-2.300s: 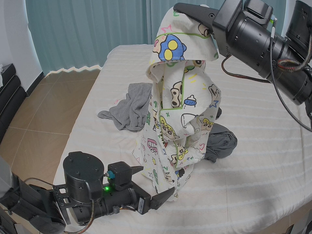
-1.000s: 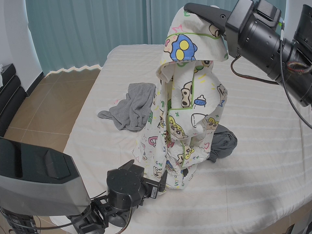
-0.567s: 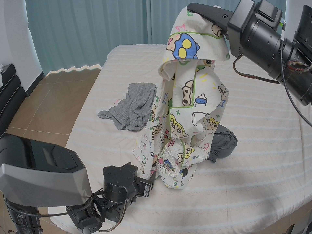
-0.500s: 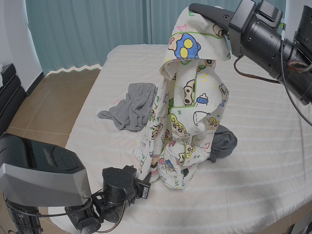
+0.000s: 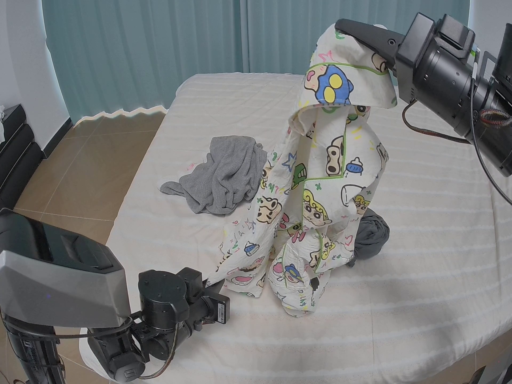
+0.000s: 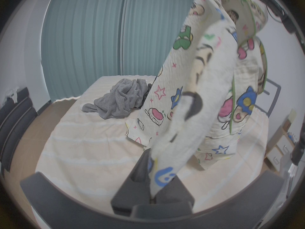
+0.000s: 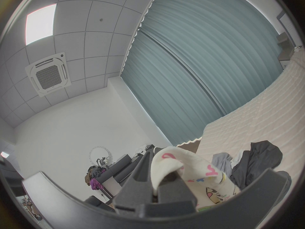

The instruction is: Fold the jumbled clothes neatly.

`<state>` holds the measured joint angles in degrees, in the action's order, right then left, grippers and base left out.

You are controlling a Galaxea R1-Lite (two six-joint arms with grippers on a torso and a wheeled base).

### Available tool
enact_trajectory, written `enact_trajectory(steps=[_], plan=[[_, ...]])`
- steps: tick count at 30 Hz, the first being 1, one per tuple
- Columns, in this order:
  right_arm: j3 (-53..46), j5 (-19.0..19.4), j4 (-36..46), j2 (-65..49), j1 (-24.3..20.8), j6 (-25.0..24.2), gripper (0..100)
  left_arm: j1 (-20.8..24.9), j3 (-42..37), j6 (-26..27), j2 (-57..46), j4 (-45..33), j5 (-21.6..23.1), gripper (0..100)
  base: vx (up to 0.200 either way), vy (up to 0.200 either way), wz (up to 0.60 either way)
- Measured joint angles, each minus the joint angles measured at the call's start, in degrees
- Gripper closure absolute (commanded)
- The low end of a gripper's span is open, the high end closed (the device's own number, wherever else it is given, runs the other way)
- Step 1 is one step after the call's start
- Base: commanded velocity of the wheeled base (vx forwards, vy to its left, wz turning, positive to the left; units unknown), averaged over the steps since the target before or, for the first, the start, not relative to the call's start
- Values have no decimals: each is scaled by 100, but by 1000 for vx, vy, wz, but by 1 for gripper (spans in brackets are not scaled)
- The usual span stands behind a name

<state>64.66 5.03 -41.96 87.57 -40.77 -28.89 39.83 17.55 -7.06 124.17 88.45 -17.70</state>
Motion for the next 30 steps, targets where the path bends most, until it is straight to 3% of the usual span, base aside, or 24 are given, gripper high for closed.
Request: enact_trajectory(steps=[11, 17, 23, 30], plan=[[-722, -11, 0, -273, 739, -4, 100, -289, -461, -599, -1165, 39, 265, 100, 0, 0, 0], [-1231, -35, 2, -505, 1398, 2, 100, -962, -236, -644, -2111, -130, 273, 100, 0, 0, 0], [-1384, -39, 22, -767, 1820, 18, 100, -1409, 846, -642, -2894, -1390, 284, 100, 0, 0, 0], [-1064, -46, 55, -1084, 1982, 73, 100, -1610, 2792, -642, -3647, -3155, 286, 100, 0, 0, 0]])
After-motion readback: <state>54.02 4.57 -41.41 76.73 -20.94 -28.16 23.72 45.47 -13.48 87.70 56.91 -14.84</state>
